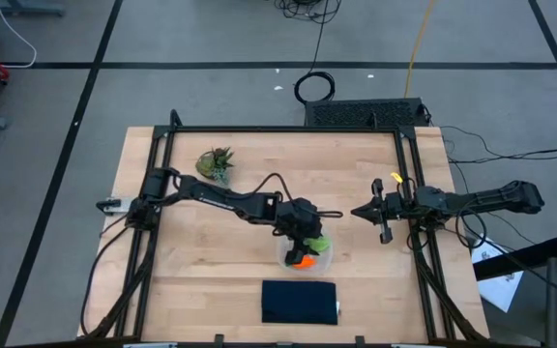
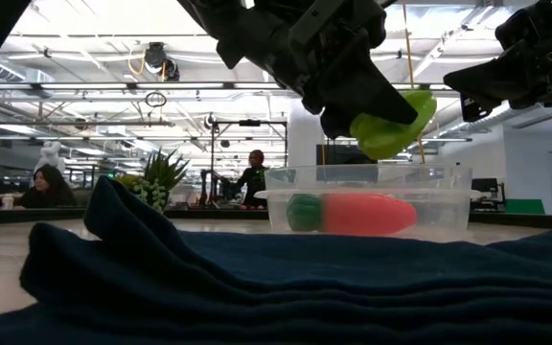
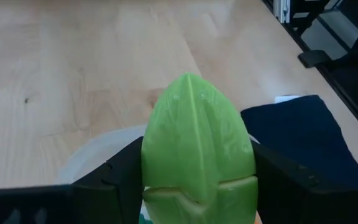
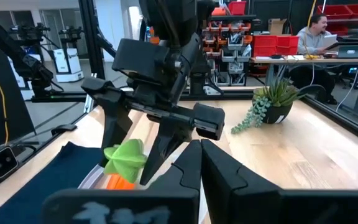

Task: Pick and placing Produce into tupperware
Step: Put the green star fruit into the transparent bin

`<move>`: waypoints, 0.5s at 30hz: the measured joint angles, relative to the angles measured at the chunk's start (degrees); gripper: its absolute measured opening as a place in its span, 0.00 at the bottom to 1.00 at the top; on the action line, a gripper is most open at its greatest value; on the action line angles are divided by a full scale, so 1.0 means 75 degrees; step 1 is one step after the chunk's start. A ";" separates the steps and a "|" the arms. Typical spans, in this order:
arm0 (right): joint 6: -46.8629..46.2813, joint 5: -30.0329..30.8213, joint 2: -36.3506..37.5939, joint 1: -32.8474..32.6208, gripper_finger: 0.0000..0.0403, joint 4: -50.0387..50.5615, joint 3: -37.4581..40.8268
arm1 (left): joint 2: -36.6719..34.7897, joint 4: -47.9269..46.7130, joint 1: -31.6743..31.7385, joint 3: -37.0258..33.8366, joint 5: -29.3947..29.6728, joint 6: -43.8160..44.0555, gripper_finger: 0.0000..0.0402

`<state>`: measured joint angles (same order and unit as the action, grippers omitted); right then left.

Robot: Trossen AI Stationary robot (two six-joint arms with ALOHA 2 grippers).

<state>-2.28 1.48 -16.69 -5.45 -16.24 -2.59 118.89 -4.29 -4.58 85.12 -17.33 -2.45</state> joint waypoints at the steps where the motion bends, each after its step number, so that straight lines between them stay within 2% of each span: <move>1: 0.0000 0.0000 0.0000 0.0000 0.00 0.0004 0.0001 | 0.0000 0.0009 0.0003 0.0000 -0.0026 0.0001 0.57; 15: 0.0001 -0.0002 -0.0035 0.0000 0.00 0.0019 0.0002 | 0.0523 0.0587 -0.0004 0.0000 -0.0165 0.0191 0.57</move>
<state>-2.28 1.46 -16.95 -5.45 -16.10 -2.57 122.81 0.11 -4.61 85.12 -18.57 -1.02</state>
